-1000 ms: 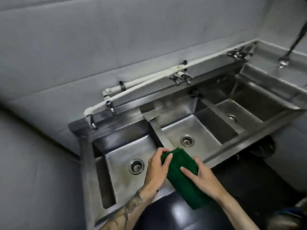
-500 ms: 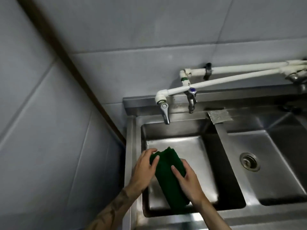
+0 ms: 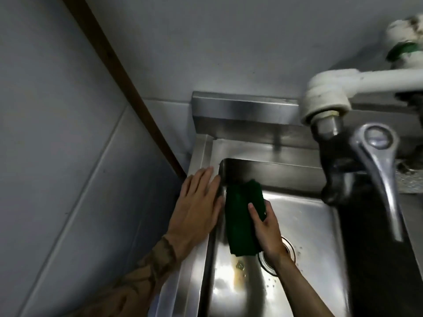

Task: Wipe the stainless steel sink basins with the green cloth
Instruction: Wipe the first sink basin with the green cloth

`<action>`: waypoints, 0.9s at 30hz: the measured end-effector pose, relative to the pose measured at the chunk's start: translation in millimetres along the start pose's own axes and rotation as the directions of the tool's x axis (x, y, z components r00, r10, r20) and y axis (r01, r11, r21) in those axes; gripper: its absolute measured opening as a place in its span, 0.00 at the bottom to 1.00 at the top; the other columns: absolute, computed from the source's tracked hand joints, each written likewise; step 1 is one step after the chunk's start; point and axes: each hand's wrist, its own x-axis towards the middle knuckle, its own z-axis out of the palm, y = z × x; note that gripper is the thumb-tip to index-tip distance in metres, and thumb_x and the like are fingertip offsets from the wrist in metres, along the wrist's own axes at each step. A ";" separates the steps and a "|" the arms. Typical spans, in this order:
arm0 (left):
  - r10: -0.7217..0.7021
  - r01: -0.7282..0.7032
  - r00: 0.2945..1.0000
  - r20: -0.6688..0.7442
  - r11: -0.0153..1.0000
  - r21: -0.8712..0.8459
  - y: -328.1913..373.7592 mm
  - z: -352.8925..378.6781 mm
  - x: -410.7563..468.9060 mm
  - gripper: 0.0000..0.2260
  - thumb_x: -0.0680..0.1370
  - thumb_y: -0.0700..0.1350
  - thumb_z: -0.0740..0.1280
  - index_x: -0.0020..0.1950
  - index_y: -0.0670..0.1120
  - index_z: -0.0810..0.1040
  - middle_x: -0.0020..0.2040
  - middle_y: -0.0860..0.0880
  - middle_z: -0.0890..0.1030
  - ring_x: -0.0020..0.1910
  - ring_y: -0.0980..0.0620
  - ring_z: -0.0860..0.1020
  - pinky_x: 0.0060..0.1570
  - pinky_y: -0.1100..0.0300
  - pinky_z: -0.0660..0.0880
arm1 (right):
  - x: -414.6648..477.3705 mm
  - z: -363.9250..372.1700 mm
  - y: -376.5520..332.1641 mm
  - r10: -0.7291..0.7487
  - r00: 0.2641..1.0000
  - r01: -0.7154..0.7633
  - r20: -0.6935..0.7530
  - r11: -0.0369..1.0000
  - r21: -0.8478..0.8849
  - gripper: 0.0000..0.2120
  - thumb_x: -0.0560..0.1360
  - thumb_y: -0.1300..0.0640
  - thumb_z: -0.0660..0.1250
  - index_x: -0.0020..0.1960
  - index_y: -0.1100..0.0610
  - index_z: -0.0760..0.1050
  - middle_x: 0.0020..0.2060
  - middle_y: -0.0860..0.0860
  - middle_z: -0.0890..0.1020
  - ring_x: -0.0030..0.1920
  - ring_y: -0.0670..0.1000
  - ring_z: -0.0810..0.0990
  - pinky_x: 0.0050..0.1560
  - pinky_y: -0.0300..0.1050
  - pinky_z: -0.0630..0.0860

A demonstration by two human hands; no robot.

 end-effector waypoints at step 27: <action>-0.033 0.033 0.999 0.000 0.998 0.059 -2.8 1.1 0.6 0.21 0.87 0.54 0.54 0.79 0.47 0.67 0.81 0.43 0.67 0.83 0.40 0.61 0.80 0.36 0.60 | 14.0 60.8 142.5 -0.377 0.911 0.269 0.165 0.243 -0.932 0.30 0.84 0.44 0.54 0.83 0.51 0.54 0.82 0.56 0.57 0.82 0.55 0.52 0.80 0.60 0.55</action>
